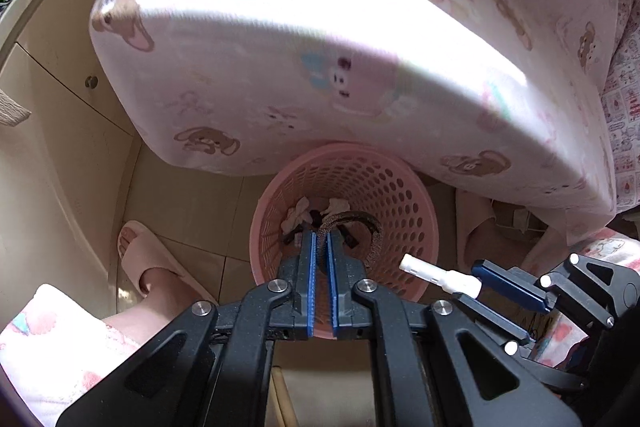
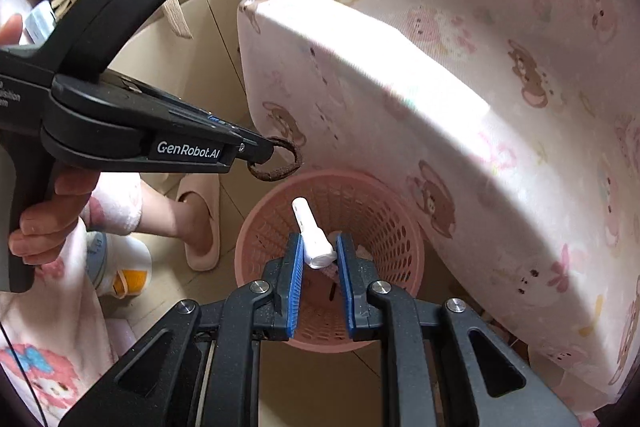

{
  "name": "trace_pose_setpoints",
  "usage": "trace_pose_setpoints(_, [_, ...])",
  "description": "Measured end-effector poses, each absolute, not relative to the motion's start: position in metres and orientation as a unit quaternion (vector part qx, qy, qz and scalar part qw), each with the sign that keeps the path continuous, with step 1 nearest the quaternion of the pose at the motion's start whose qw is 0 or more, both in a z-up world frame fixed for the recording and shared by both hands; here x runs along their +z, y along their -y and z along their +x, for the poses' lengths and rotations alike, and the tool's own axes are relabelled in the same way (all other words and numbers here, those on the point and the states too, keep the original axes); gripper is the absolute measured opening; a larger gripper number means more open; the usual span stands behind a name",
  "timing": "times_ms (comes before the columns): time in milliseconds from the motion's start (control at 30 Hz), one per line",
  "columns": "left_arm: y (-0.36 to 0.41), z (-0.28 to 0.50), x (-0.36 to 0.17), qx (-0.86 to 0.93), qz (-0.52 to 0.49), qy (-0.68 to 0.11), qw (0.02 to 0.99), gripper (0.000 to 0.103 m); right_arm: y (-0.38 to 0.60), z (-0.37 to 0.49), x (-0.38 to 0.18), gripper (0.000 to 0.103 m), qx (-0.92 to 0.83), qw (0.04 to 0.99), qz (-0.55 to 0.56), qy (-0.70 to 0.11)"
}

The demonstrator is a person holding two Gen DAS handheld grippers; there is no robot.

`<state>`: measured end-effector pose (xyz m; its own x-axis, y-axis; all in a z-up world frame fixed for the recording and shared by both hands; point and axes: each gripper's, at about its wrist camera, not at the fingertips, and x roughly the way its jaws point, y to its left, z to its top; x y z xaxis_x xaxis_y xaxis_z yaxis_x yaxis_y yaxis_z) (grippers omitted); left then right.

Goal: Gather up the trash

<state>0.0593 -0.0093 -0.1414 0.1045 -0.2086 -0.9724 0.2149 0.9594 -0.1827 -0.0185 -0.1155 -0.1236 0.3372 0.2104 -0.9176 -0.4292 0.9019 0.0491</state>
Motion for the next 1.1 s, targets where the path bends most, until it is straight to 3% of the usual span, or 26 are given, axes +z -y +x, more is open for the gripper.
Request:
trace_pose_setpoints(233, [0.008,0.059,-0.184,-0.131,-0.017,-0.707,0.695,0.005,0.121,-0.010,-0.173,0.019,0.171,0.772,-0.095,-0.605])
trace_pose_setpoints(533, [0.014,0.060,-0.202,-0.122,-0.014,-0.727,0.675,0.007,0.122,-0.009,-0.194,0.019,0.169,0.756,-0.110,-0.623])
trace_pose_setpoints(833, [0.013,0.060,-0.200,-0.120,-0.015,-0.725,0.678,0.025,0.116,-0.010,-0.197,0.019,0.170,0.754,-0.115,-0.624])
trace_pose_setpoints(933, [0.011,0.061,-0.199,-0.117,-0.016,-0.723,0.680,0.038,0.118,-0.008,-0.199,0.020,0.166,0.750,-0.110,-0.631])
trace_pose_setpoints(1033, [0.010,0.062,-0.195,-0.112,-0.014,-0.718,0.686,0.040,0.121,-0.006,-0.198,0.032,0.165,0.751,-0.100,-0.632])
trace_pose_setpoints(1100, [0.008,0.062,-0.189,-0.108,-0.011,-0.710,0.695,0.043,0.123,-0.005,-0.195,0.047,0.161,0.756,-0.098,-0.627])
